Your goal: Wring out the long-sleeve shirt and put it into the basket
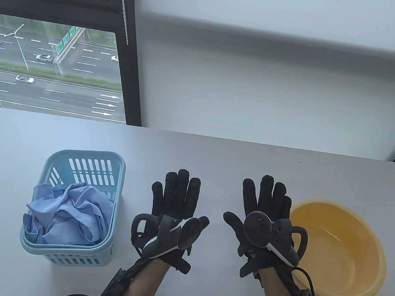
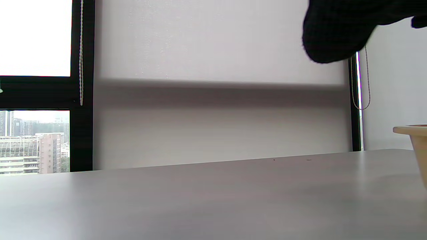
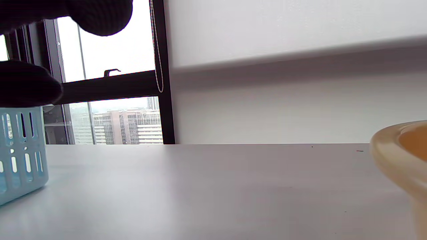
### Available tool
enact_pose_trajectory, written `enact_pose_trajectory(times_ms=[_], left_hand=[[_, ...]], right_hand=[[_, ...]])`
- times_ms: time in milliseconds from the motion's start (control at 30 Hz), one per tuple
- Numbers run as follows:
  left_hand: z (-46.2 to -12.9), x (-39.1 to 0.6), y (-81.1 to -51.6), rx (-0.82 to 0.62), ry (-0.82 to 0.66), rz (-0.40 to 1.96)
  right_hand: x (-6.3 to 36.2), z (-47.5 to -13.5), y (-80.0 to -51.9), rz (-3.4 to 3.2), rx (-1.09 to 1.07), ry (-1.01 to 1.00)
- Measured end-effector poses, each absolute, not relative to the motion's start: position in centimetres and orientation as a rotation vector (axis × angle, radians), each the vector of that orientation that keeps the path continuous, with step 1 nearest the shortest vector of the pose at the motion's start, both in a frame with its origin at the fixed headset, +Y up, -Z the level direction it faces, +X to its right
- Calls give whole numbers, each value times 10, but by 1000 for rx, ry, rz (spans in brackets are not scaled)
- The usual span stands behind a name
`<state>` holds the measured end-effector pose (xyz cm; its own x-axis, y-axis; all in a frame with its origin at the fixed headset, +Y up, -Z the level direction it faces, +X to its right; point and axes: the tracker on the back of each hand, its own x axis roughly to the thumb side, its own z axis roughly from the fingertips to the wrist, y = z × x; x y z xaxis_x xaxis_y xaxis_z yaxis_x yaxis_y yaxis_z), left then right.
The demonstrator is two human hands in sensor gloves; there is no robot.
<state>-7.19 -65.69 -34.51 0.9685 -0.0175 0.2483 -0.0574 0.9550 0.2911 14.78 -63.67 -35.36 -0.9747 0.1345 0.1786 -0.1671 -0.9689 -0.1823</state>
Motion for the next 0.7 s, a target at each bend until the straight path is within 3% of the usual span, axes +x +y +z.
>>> enact_pose_trajectory(times_ms=[700], left_hand=[[-339,-63,-654,316,-279,1]], right_hand=[[153,-356,-634,2904,245,-231]])
